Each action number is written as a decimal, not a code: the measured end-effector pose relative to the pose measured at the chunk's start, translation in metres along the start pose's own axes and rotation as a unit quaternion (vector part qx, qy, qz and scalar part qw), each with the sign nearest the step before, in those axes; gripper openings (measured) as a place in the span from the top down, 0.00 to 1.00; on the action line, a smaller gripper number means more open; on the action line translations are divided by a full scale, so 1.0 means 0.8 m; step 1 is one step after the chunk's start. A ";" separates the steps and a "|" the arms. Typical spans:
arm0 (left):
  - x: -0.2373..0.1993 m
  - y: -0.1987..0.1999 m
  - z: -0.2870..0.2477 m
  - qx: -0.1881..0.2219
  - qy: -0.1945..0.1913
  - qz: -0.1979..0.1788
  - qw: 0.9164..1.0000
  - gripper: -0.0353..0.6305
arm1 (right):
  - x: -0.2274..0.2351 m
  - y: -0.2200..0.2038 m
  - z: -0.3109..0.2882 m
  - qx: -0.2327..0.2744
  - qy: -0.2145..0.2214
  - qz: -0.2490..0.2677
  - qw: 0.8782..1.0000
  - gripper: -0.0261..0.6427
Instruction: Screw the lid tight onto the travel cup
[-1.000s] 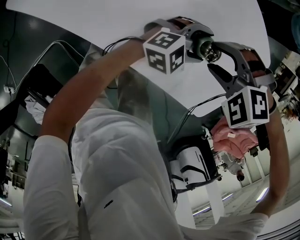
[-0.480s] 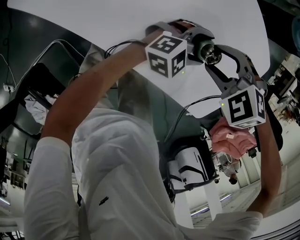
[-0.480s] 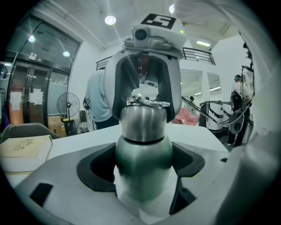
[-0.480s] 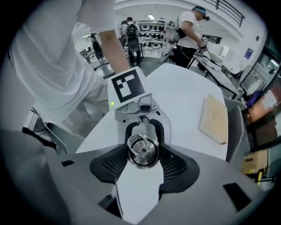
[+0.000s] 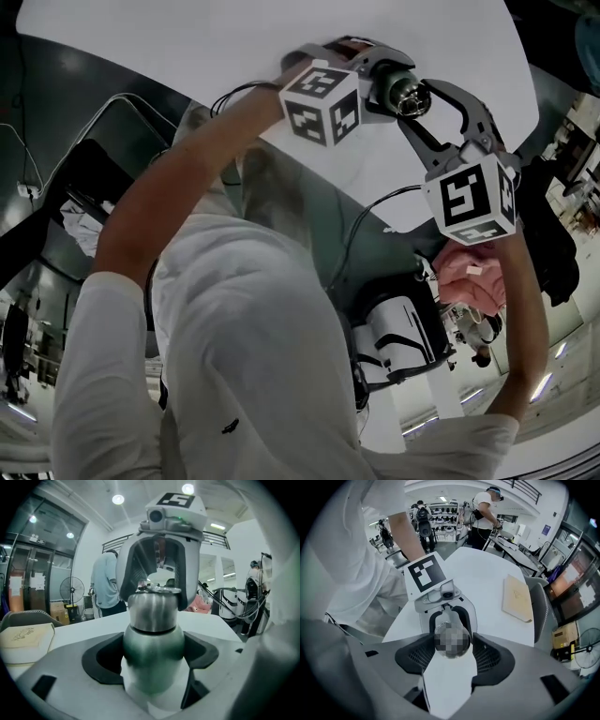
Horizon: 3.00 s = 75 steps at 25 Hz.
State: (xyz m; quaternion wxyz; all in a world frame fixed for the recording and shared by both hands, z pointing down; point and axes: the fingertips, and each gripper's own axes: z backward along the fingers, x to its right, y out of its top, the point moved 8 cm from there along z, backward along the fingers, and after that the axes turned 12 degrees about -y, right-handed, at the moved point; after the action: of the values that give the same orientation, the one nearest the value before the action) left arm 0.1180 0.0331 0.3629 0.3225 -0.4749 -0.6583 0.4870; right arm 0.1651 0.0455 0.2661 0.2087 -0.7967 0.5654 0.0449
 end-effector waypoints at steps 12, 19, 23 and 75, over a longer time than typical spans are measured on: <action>0.011 0.021 0.065 -0.027 0.035 0.070 0.997 0.39 | -0.016 0.001 0.068 0.096 -0.116 -0.152 0.977 0.57; 0.046 0.068 0.150 -0.002 0.106 0.149 0.983 0.41 | -0.035 -0.013 0.145 0.144 -0.214 -0.311 0.915 0.65; 0.066 0.103 0.203 0.051 0.183 0.186 0.964 0.77 | -0.047 -0.017 0.192 0.166 -0.273 -0.376 0.870 0.69; 0.179 0.281 0.255 0.069 0.248 0.167 0.952 0.94 | -0.128 0.013 0.269 0.224 -0.325 -0.455 0.798 0.93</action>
State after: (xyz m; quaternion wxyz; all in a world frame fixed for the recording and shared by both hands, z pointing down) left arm -0.0418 0.1160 0.0796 0.4213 -0.6604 -0.4342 0.4449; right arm 0.1547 0.2155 0.0991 0.5495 -0.8318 0.0308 0.0727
